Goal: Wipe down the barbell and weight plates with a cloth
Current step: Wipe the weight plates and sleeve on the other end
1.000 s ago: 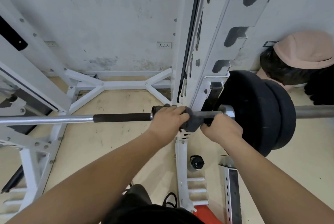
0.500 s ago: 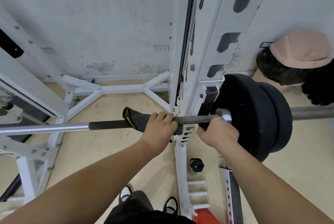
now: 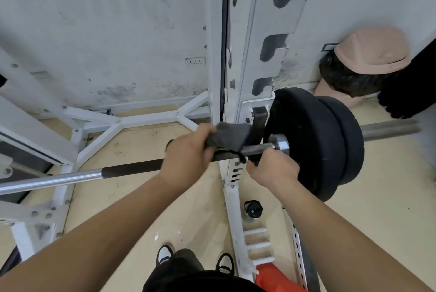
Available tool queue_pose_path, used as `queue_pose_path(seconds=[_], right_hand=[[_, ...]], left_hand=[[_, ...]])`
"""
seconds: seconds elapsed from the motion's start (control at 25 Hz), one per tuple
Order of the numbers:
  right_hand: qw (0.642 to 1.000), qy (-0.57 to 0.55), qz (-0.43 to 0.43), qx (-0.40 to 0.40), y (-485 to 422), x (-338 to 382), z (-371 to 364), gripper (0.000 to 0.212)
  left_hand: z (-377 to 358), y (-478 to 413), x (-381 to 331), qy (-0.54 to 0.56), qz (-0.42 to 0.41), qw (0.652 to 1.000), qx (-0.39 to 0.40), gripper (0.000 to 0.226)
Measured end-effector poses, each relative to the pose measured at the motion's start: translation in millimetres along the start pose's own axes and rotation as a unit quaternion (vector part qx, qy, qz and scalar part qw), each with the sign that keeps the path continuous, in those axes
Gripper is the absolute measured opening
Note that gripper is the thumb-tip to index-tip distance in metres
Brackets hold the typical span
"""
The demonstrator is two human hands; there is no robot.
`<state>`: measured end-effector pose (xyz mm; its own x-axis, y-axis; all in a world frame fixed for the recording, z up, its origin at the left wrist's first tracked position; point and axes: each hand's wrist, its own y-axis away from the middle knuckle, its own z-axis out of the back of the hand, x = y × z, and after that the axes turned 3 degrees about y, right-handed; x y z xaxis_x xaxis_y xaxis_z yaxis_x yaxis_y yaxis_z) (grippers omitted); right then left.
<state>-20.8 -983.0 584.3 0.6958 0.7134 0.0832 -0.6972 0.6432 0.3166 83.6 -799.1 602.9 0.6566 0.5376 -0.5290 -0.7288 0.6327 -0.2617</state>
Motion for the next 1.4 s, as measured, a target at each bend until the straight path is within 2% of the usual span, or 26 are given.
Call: queue_pose_path(seconds=[0.08,0.16,0.24,0.32,0.4,0.56,0.68,0.76,0.84,0.92,1.0,1.08,1.16,1.28,1.4], right_hand=[[1.000,-0.014,0.000,-0.004,0.7,1.0,1.6,0.021],[1.000,-0.020,0.008,-0.013,1.4,2.0,-0.6,0.015],[1.000,-0.024,0.008,-0.018,0.1,1.0,-3.6,0.015],[1.000,-0.023,0.004,-0.016,-1.6,0.1,-3.7,0.016],[1.000,-0.020,-0.001,-0.007,-1.4,0.4,-3.3,0.019],[1.000,0.007,-0.012,0.018,0.2,0.3,-0.4,0.035],[0.992,0.128,0.019,0.005,4.8,7.3,9.4,0.045],[0.971,0.211,0.089,-0.065,9.7,21.7,15.0,0.035],[0.955,0.219,0.164,-0.117,16.1,46.9,18.0,0.021],[0.945,0.205,0.221,-0.129,20.0,77.8,20.2,0.008],[0.947,0.166,0.251,-0.113,19.2,103.8,18.7,0.015],[0.952,0.118,0.264,-0.099,15.7,119.4,15.5,0.020],[0.958,0.091,0.259,-0.082,12.0,130.1,10.7,0.025],[0.962,0.077,0.260,-0.015,8.9,150.8,-0.6,0.028],[0.960,0.082,0.262,0.052,7.8,172.1,-7.0,0.023]], left_hand=[[-28.9,-13.9,-21.6,-0.010,-0.015,0.992,0.122,0.026],[-56.0,-23.5,-24.2,-0.078,-0.005,0.971,0.228,0.026],[-65.6,-34.8,-17.7,-0.085,0.014,0.960,0.267,0.024],[-64.7,-44.2,-10.9,-0.044,0.024,0.952,0.303,0.023],[-60.1,-45.6,-8.7,-0.027,0.009,0.947,0.320,0.025],[-37.3,-21.9,14.3,-0.047,0.000,0.957,0.287,0.024],[8.2,3.4,62.2,-0.096,0.055,0.951,0.290,0.021],[22.3,8.8,79.4,-0.130,0.087,0.944,0.290,0.021],[11.7,3.7,64.8,-0.118,0.088,0.951,0.273,0.022],[-13.4,4.8,45.6,-0.108,0.032,0.965,0.237,0.029],[-25.9,13.1,45.6,-0.106,-0.039,0.976,0.186,0.034],[-5.2,24.2,70.1,-0.069,-0.049,0.981,0.173,0.032],[33.4,40.7,109.9,-0.059,0.022,0.979,0.196,0.029],[83.1,65.6,168.8,-0.083,0.117,0.973,0.182,0.023],[79.2,58.1,154.9,-0.105,0.156,0.971,0.145,0.022]])
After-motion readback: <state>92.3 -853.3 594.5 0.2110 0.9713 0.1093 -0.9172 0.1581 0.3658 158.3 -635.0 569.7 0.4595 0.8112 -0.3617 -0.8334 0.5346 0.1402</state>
